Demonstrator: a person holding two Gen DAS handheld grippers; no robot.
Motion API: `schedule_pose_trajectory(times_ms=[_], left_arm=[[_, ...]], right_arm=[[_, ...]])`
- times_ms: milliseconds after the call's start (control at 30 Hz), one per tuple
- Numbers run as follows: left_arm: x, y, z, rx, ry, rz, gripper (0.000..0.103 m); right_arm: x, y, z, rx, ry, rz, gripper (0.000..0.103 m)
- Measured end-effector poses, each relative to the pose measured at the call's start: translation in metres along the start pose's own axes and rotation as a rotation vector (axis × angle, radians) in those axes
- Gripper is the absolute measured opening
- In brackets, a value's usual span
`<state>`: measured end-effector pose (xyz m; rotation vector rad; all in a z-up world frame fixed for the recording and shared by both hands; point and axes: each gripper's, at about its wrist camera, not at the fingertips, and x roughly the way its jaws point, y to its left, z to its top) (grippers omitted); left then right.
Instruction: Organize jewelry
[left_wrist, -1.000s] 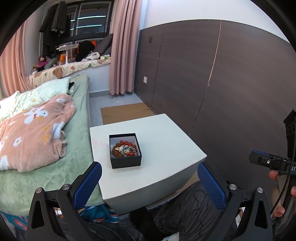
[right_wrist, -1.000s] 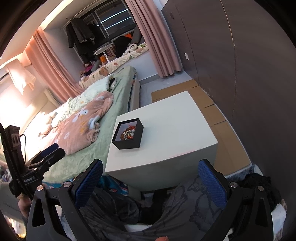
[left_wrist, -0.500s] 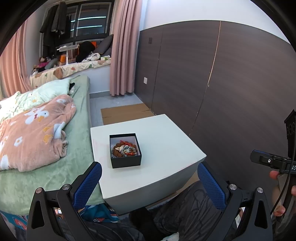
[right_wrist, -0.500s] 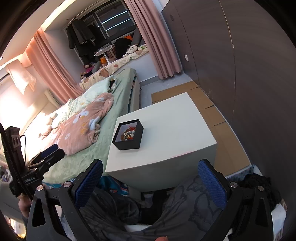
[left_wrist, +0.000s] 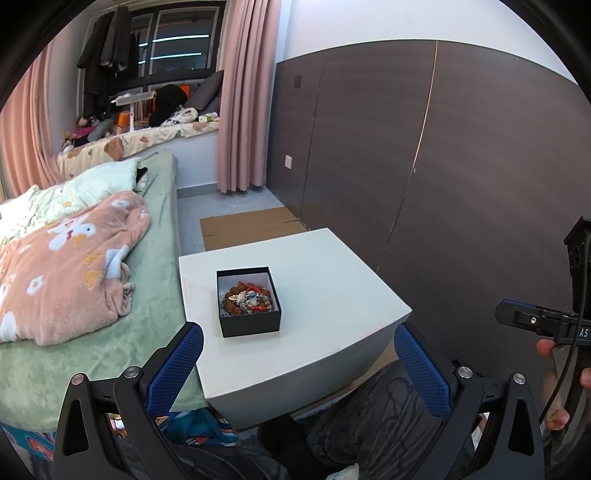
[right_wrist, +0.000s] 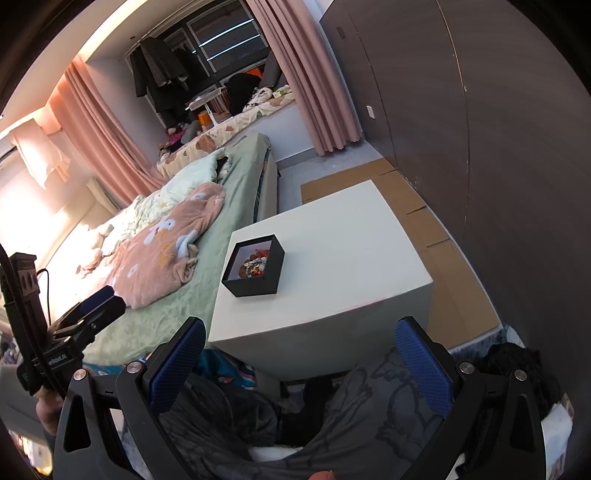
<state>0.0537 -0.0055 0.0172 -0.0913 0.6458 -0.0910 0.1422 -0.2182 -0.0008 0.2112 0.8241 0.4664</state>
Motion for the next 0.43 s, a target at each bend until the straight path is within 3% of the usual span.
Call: schedule_pose_trajectory(times_ms=[433], left_arm=[[-0.0013, -0.0046, 0.0027, 0.058, -0.030, 0.006, 0.103]], right_arm=[[0.0055, 0.0021, -0.0008, -0.007, -0.011, 0.003, 0.103]])
